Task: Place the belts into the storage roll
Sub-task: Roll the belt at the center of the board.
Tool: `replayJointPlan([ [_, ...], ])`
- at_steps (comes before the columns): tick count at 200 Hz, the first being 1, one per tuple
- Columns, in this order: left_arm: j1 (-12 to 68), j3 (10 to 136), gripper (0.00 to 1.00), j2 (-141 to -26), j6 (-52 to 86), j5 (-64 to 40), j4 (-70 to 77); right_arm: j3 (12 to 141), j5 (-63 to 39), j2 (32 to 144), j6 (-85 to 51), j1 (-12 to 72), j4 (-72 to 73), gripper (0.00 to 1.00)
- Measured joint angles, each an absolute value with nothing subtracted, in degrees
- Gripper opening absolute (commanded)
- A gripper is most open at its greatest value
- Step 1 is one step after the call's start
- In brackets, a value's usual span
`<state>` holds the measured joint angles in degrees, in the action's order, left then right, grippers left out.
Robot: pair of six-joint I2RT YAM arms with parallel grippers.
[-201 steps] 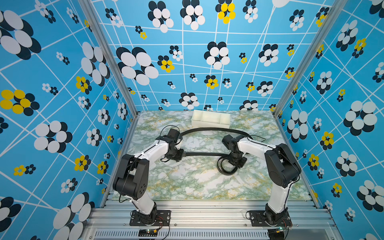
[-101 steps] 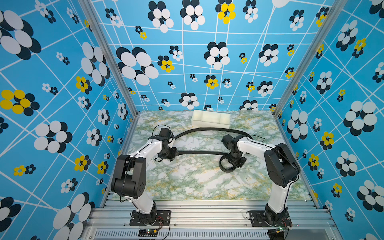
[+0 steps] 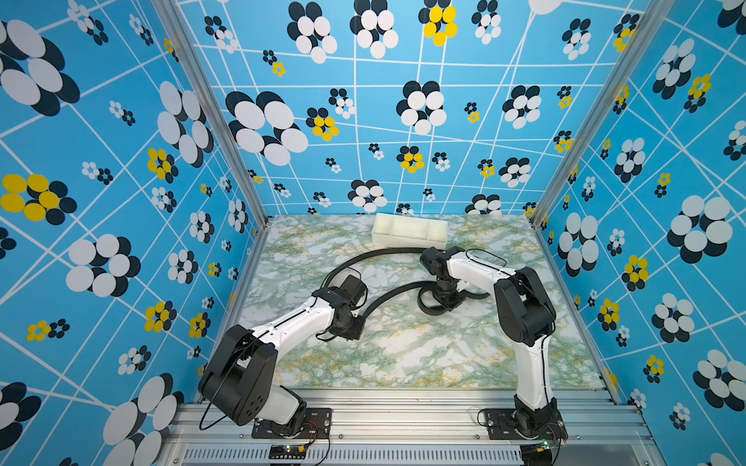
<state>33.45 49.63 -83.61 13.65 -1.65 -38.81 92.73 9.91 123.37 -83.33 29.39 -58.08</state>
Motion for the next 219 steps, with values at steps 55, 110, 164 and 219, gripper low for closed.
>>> replayJointPlan([
  [55, 48.9, 47.2, 0.00, -83.4, 20.9, 1.3, -37.5, 108.0, 8.4, 132.2, -82.7, 30.5, -58.5, 0.28],
  [110, 57.3, 57.2, 0.00, -96.7, 26.6, 2.2, -33.2, 111.5, 7.4, 134.4, -78.4, 32.5, -58.7, 0.27],
  [164, 60.1, 70.3, 0.12, -108.3, 29.3, 1.5, -27.4, 105.0, 6.7, 130.6, -74.1, 33.8, -55.3, 0.27],
  [219, 60.9, 70.4, 0.53, -110.6, 30.5, -1.0, -19.7, 101.9, 6.0, 128.7, -71.1, 33.8, -53.3, 0.26],
])
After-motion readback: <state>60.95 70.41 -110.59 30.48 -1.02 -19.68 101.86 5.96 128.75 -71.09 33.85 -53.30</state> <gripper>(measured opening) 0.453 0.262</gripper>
